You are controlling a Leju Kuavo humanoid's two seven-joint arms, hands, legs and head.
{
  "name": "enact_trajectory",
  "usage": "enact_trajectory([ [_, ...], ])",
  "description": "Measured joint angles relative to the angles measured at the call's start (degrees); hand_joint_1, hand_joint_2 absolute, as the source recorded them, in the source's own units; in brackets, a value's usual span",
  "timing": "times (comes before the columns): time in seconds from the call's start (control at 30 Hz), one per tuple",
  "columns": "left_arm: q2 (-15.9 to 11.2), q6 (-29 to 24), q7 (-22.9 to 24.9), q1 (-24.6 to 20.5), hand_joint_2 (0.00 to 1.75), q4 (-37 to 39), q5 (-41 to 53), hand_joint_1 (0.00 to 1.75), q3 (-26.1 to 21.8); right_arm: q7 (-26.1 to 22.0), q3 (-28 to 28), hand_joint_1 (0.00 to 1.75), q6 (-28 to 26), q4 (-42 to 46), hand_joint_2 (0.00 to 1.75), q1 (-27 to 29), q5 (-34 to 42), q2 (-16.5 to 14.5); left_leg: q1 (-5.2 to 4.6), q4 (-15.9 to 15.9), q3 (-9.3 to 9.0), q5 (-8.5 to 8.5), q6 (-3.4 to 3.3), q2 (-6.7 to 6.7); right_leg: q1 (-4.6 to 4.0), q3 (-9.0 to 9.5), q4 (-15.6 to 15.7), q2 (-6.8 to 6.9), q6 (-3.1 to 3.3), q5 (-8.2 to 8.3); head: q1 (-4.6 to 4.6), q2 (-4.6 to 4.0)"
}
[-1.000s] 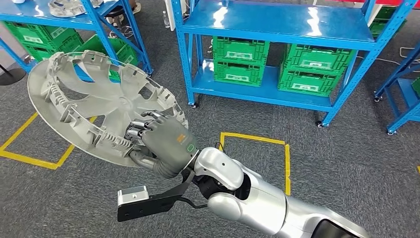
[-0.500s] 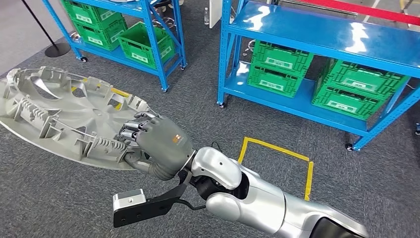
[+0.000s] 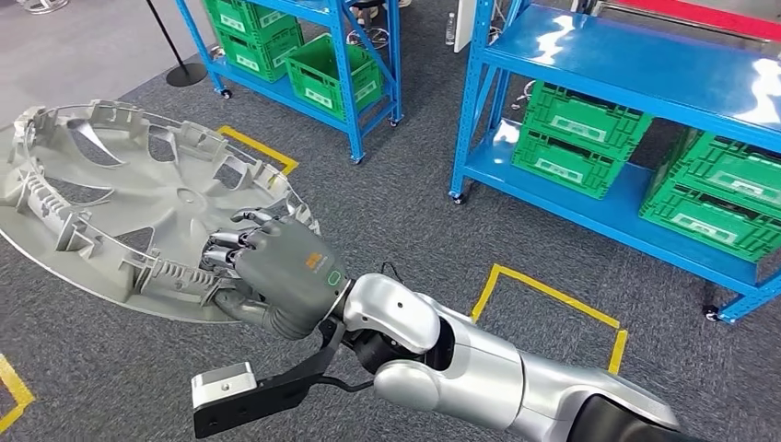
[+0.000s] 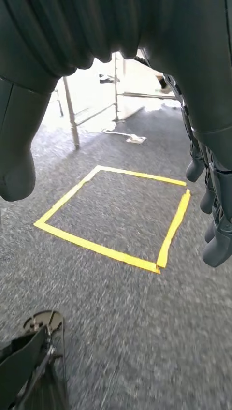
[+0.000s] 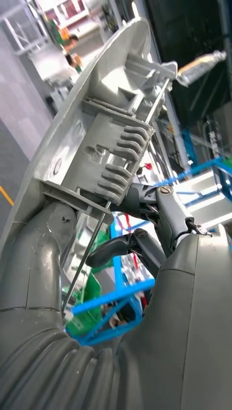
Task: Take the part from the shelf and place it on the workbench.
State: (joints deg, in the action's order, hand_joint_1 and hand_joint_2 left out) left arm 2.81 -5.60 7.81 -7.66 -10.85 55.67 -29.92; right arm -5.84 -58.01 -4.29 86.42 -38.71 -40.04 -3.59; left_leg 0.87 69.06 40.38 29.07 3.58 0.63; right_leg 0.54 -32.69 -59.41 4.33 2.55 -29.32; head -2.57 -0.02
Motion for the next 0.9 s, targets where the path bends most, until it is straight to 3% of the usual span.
enact_trajectory([
  [0.07,-0.2,0.0,0.0,-0.2,1.75,0.0,0.0,0.00,0.0,0.0,0.0,1.75,0.0,0.0,1.75,-0.2,0.0,-0.1,-0.49,-7.6,-4.15,-2.54,-0.66,2.49,-0.23,0.28,0.0,1.12,-0.40,-0.27,0.01,0.00],
  [0.1,-0.2,0.0,0.0,-0.3,1.75,0.0,0.0,0.00,0.0,0.0,0.0,1.75,-0.1,0.0,1.75,-0.3,0.0,-0.1,-0.76,-9.8,-5.22,-3.04,-1.06,3.25,-0.39,0.38,0.0,1.63,-0.65,-0.37,0.01,0.00],
  [0.13,-0.3,0.0,0.0,-0.4,1.75,0.0,0.0,0.00,0.0,0.0,0.0,1.75,-0.1,0.0,1.75,-0.4,-0.1,-0.1,-1.00,-10.4,-5.44,-2.99,-1.43,3.44,-0.53,0.43,0.1,2.12,-0.90,-0.41,0.01,0.00],
  [0.2,-0.3,0.0,0.0,-0.3,1.75,0.0,0.0,0.00,0.0,0.0,0.0,1.75,-0.1,0.0,1.75,-0.6,-0.1,-0.2,-0.90,-10.7,-5.31,-3.32,-2.11,2.01,-0.62,0.60,0.2,3.05,-1.51,-0.57,0.01,0.00],
  [0.27,-0.3,0.0,0.1,-0.4,1.75,-0.1,0.0,0.00,-0.1,0.0,0.0,1.75,-0.1,0.0,1.75,-0.6,-0.1,-0.3,-0.51,-11.2,-5.52,-3.73,-2.89,0.69,-0.47,0.05,-1.5,1.07,-2.12,-1.91,0.07,0.00],
  [0.33,-0.3,0.0,0.1,-0.6,1.75,-0.1,0.0,0.00,-0.1,0.0,-0.1,1.75,-0.1,0.0,1.75,-0.6,-0.1,-0.3,-0.32,-11.5,-5.55,-4.00,-3.40,-0.76,-0.26,-2.88,-7.8,-2.60,-2.42,-5.03,0.25,0.00],
  [0.4,-0.3,0.0,0.1,-0.7,1.75,-0.1,0.0,0.00,-0.2,0.0,-0.1,1.75,-0.2,0.0,1.75,-0.6,-0.1,-0.1,-0.32,-11.3,-5.35,-4.03,-3.53,-2.38,-0.22,-6.50,-14.6,-4.04,-2.56,-7.23,0.40,0.00],
  [0.43,-0.3,0.0,0.1,-0.6,1.75,-0.1,0.1,0.00,-0.3,0.0,-0.1,1.75,-0.1,0.0,1.75,-0.6,-0.1,0.0,-0.31,-11.2,-5.28,-4.01,-3.52,-3.21,-0.18,-7.25,-15.6,-4.18,-2.59,-6.92,0.41,0.00],
  [0.47,-0.3,0.0,0.1,-0.6,1.75,-0.1,0.3,0.00,-0.3,0.0,-0.2,1.75,-0.1,0.0,1.75,-0.6,-0.1,0.0,-0.27,-11.0,-5.21,-3.99,-3.47,-4.06,-0.12,-6.98,-14.6,-4.29,-2.60,-5.61,0.42,0.00],
  [0.5,-0.3,0.1,0.2,-0.6,1.75,-0.1,0.4,0.00,-0.3,0.1,-0.2,1.75,-0.1,0.0,1.75,-0.6,-0.2,0.0,-0.21,-10.8,-5.12,-3.94,-3.35,-4.96,0.01,-5.66,-11.5,-4.64,-2.56,-3.57,0.45,0.00],
  [0.57,-0.3,0.1,0.6,-0.9,1.75,-0.1,0.7,0.00,-0.3,0.1,-0.3,1.75,-0.1,0.0,1.75,-0.8,-0.2,0.0,-0.08,-10.1,-4.69,-3.80,-2.80,-6.67,0.35,-2.48,-4.4,-6.98,-2.43,-0.63,0.49,0.00],
  [0.63,-0.4,0.0,1.0,-1.1,1.75,-0.1,0.7,0.00,-0.3,0.2,-0.3,1.75,-0.1,0.0,1.75,-1.1,-0.2,-0.1,0.04,-9.8,-4.09,-3.86,-1.90,-7.95,0.37,-1.24,-1.4,-8.49,-2.13,-0.06,0.50,0.00],
  [0.7,-0.6,0.0,1.3,-1.2,1.75,-0.1,0.8,0.00,-0.3,0.4,-0.4,1.75,-0.1,0.0,1.75,-1.4,-0.2,-0.5,0.26,-10.2,-3.69,-4.25,-0.96,-8.95,0.17,-1.20,-1.2,-7.48,-1.46,0.18,0.50,0.00],
  [0.73,-0.6,0.0,1.3,-1.1,1.75,-0.1,0.8,0.00,-0.3,0.4,-0.4,1.75,-0.1,0.0,1.75,-1.5,-0.1,-0.7,0.30,-10.1,-3.53,-4.28,-0.63,-8.49,0.18,-1.01,-0.9,-6.87,-1.03,0.39,0.48,0.00],
  [0.8,-0.7,0.0,1.5,-1.3,1.75,0.0,0.8,0.00,-0.4,0.5,-0.5,1.75,-0.1,0.0,1.75,-1.7,-0.1,-1.0,0.13,-7.4,-2.06,-2.75,-0.22,-5.39,0.29,-0.63,-0.4,-5.38,-0.34,0.79,0.18,0.00],
  [0.83,-0.7,-0.1,1.5,-1.5,1.75,0.0,0.8,0.00,-0.4,0.5,-0.5,1.75,-0.1,0.0,1.75,-1.9,-0.1,-1.1,0.05,-4.3,-0.67,-1.20,-0.09,-3.36,0.20,-0.58,-0.3,-4.59,-0.15,0.83,0.04,0.00],
  [0.9,-0.7,-0.1,1.5,-1.7,1.75,0.0,0.8,0.00,-0.4,0.6,-0.5,1.75,-0.1,0.0,1.75,-2.0,-0.1,-1.2,0.08,2.5,2.60,1.69,0.17,-1.48,0.01,-0.58,-0.3,-2.90,0.09,0.72,-0.08,0.00],
])
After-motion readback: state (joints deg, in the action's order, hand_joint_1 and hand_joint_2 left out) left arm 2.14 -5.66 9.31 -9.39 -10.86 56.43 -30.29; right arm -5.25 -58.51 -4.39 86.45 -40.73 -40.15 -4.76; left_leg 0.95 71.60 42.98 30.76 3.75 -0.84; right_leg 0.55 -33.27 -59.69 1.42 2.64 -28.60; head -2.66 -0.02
